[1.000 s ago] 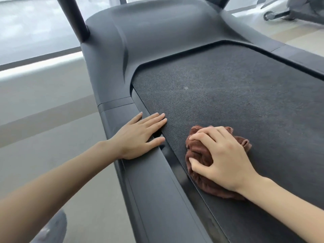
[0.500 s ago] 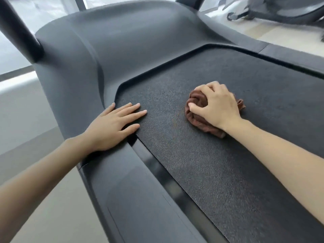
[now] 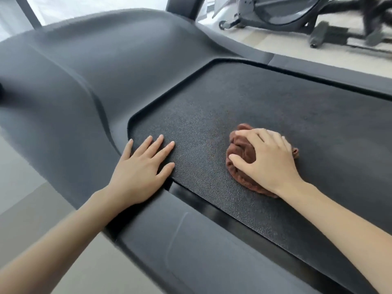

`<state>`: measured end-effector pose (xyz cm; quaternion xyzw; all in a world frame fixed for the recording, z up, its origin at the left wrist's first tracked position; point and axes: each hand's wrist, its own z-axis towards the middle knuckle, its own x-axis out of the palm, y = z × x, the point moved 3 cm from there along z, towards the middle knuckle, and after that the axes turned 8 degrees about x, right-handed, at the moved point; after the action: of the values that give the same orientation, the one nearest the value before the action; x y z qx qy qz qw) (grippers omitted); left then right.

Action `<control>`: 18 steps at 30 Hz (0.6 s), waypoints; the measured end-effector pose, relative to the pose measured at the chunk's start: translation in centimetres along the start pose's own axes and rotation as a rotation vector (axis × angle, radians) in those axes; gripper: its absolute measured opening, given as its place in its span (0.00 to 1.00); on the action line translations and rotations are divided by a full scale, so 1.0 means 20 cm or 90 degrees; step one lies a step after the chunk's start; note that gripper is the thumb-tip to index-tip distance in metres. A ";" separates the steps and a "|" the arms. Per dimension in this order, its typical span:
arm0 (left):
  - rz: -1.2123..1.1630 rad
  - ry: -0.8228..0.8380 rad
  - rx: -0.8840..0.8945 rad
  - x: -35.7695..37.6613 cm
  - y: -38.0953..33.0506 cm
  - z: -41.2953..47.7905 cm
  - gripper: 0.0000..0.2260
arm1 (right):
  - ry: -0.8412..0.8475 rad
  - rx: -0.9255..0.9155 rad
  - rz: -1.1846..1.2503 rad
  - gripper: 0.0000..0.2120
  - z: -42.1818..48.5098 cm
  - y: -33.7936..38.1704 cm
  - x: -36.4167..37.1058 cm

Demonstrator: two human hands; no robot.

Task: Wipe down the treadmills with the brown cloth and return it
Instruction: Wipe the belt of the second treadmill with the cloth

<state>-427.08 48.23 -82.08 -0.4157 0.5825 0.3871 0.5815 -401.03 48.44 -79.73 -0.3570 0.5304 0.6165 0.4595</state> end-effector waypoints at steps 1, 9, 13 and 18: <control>0.001 0.004 0.006 0.00 0.01 0.00 0.26 | 0.005 -0.007 0.008 0.24 -0.08 0.01 -0.02; -0.010 -0.024 0.062 0.02 0.01 -0.06 0.27 | -0.009 0.096 0.020 0.38 -0.53 0.00 -0.09; -0.002 -0.026 0.064 0.02 0.00 -0.05 0.28 | -0.002 0.133 -0.016 0.31 -0.52 0.03 -0.08; -0.006 -0.038 0.049 0.01 0.00 -0.06 0.27 | -0.034 0.074 -0.024 0.27 -0.44 0.05 -0.06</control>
<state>-427.56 47.10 -82.30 -0.3837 0.5774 0.3740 0.6161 -402.02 39.53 -79.98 -0.3234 0.5459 0.5853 0.5048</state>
